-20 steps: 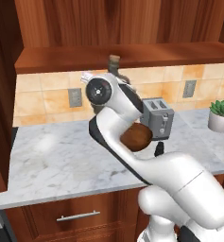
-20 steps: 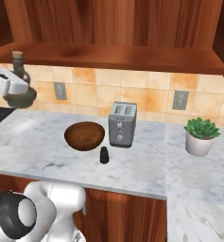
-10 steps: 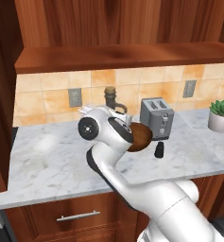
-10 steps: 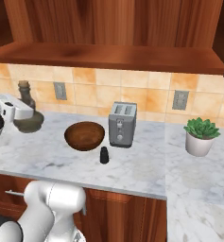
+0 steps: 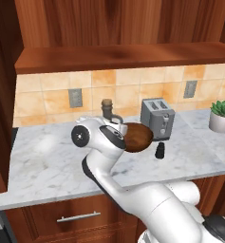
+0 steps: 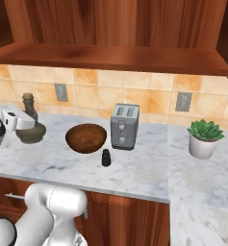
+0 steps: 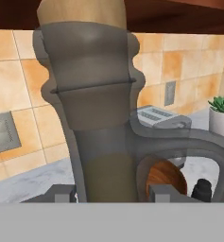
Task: Retrieve the bottle and the shaker from the cabinet and place them next to the mixing bowl on the counter. Then add garlic from the fridge to the mixing bowl.
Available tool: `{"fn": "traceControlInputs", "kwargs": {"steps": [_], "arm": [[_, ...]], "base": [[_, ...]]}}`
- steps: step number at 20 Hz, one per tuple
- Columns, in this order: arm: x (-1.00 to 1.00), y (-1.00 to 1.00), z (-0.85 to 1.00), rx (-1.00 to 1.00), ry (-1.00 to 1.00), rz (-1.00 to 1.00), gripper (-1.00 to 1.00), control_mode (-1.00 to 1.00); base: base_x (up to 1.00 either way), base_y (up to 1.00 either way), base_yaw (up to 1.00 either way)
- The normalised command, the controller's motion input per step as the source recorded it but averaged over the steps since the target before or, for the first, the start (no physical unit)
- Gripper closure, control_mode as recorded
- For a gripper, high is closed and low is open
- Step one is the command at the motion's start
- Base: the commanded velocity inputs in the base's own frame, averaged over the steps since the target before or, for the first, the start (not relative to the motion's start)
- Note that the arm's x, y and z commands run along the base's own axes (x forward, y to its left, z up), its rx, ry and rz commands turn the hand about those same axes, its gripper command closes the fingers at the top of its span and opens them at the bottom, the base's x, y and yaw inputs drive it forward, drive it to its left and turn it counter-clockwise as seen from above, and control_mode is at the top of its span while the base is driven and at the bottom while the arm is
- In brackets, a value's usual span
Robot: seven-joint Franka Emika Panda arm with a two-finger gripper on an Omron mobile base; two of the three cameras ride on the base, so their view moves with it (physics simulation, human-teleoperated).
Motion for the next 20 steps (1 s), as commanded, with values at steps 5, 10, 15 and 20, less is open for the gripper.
{"fn": "traceControlInputs", "kwargs": {"steps": [5,10,15,20], "arm": [[0.05,0.0,-0.12,0.01,0.0,-0.01,1.0,-1.0],[0.08,0.0,-0.11,0.0,0.0,-0.02,1.0,-1.0],[0.08,0.0,-0.1,0.0,0.0,-0.01,1.0,-1.0],[0.02,0.0,-0.09,0.02,0.0,0.0,1.0,-1.0]], "base": [[0.0,0.0,0.0],[0.0,0.0,0.0],[0.0,0.0,0.0],[0.0,0.0,0.0]]}}
